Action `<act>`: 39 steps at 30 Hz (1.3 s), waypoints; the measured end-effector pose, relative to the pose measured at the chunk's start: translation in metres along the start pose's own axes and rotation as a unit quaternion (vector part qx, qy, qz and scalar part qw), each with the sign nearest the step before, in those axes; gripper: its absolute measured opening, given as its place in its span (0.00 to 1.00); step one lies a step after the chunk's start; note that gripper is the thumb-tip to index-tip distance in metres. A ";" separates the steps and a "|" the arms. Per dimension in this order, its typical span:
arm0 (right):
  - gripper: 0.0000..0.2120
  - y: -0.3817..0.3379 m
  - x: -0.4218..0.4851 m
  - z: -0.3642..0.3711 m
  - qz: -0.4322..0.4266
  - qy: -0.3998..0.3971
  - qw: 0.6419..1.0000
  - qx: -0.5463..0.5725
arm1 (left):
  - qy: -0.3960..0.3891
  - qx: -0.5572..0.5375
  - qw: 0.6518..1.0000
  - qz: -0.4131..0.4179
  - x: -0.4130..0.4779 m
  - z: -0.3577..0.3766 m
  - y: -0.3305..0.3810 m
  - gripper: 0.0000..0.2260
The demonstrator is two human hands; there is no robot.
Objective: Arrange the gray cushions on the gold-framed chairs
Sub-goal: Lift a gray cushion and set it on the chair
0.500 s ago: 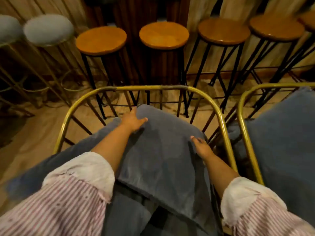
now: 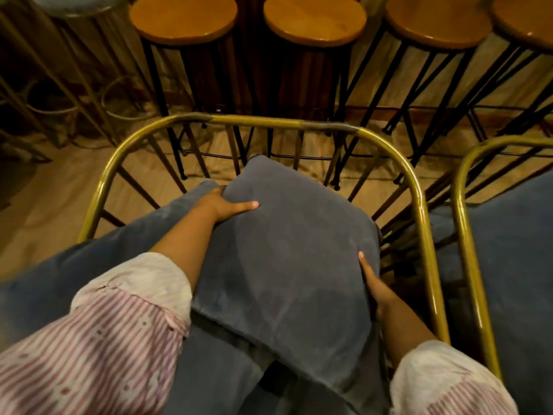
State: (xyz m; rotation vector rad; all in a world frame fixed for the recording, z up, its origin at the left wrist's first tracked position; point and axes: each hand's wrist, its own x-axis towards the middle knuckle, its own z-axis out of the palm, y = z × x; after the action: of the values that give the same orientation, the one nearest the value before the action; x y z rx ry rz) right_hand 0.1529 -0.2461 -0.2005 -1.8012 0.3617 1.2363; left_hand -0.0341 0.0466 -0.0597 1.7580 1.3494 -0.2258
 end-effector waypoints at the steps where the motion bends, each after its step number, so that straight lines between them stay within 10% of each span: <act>1: 0.68 -0.009 -0.025 0.005 -0.012 0.008 1.000 0.008 | 0.010 0.001 1.000 0.006 -0.011 -0.003 0.003 0.43; 6: 0.52 -0.048 -0.094 0.010 -0.065 0.034 0.997 0.000 | 0.084 -0.065 0.994 0.020 -0.070 -0.028 0.005 0.42; 20: 0.53 -0.128 -0.248 -0.019 -0.271 -0.010 0.960 0.075 | 0.227 -0.109 0.950 0.182 -0.238 -0.116 0.081 0.35; 39: 0.56 -0.111 -0.293 -0.430 -0.305 0.209 0.907 0.204 | 0.052 -0.183 0.932 0.309 -0.299 0.179 0.344 0.34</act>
State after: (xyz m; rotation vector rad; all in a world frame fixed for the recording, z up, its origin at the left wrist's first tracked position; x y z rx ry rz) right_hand 0.3481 -0.5956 0.1506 -1.6129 0.2377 0.3027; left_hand 0.2035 -0.2964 0.1967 1.7864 0.7775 0.4463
